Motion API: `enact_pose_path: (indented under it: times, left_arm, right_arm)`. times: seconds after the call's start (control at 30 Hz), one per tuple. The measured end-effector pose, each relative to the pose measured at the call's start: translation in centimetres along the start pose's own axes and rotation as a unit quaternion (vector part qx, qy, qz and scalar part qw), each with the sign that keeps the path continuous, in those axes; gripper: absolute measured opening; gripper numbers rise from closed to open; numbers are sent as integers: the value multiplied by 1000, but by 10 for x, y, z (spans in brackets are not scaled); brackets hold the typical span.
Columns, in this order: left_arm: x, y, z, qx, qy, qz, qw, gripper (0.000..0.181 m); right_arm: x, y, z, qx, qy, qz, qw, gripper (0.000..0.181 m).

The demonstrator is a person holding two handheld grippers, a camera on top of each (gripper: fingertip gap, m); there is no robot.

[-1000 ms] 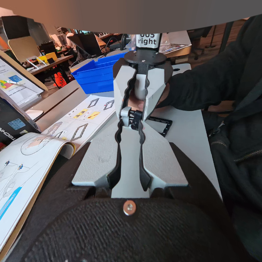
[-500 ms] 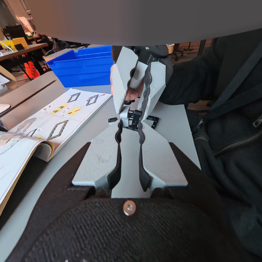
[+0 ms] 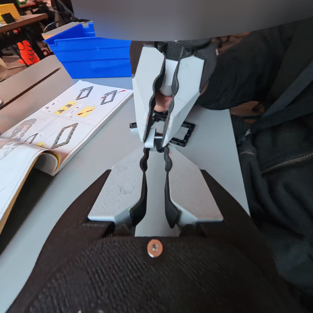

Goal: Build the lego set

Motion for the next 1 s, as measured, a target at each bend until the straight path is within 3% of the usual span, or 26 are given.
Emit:
enact_pose_path:
  times: [0.17,0.3,0.37,0.5,0.6,0.67,0.73,0.87,1.0]
  left_arm:
    - [3,1,0,0,-9,15,1000,14]
    - [5,2,-14,11,43,31,999,14]
    - [3,2,-18,-9,81,32,996,14]
    - [-8,-7,-22,-71,173,-22,982,14]
    - [-39,-16,-17,-156,294,-169,928,14]
    - [-41,-20,-14,-228,362,-189,884,20]
    - [-35,-22,-19,-249,414,-176,857,34]
    - [-30,-11,-33,-182,391,-183,884,62]
    - [-18,14,-30,-130,345,-173,913,52]
  right_arm:
    - [1,1,3,53,-46,47,996,12]
    - [-1,6,18,91,-127,79,985,19]
    - [-4,12,39,74,-193,114,972,35]
    - [-18,21,56,95,-257,121,954,24]
    - [-27,23,64,60,-252,87,962,30]
    - [-28,24,65,48,-252,86,963,31]
    - [-28,23,65,36,-247,78,965,32]
    - [-31,24,66,-5,-215,44,976,31]
    - [-21,37,64,-22,-180,62,981,32]
Point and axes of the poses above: each gripper's, where its closed fingertips meet, y back along the fingers, x out of its top, z = x × y across the jaws, the point moved 4 cm from there along y, back along the fingers, and after that the axes turned 6 degrees about -z, right-handed, at the moved point
